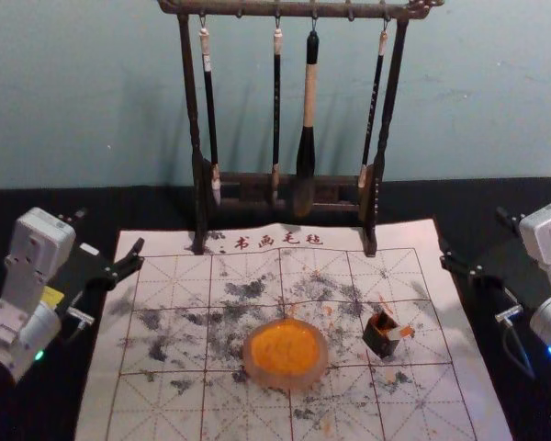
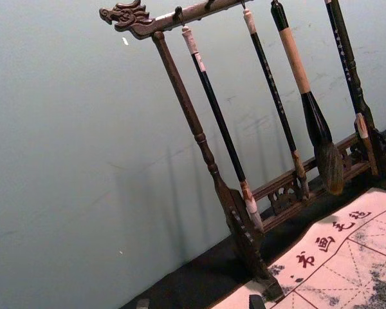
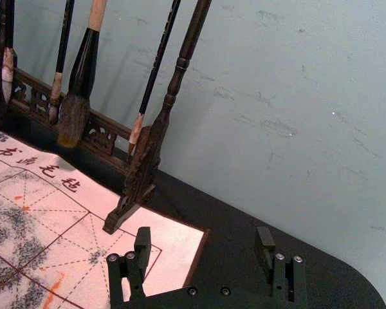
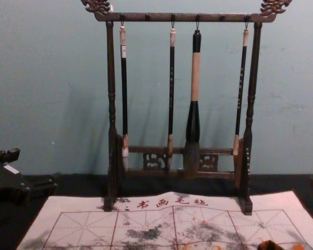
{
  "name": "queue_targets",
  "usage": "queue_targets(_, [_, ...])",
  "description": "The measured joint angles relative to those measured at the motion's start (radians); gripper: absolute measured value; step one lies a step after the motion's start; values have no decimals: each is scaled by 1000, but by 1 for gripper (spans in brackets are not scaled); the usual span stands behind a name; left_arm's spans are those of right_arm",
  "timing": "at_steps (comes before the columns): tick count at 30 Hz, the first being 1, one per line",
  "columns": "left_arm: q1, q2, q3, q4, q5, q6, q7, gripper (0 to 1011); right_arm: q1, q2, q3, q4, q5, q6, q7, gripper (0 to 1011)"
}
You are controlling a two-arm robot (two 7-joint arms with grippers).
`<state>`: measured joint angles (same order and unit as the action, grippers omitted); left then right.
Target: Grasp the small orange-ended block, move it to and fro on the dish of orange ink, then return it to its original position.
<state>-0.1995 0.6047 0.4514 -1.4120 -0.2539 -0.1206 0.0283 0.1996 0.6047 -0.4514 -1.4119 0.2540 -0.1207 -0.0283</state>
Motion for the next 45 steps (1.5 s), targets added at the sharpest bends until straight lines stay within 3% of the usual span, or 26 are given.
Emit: queue_targets(45, [0,0,0,0,0,0,0,1001,0,0,0,0,0,0,0,1002])
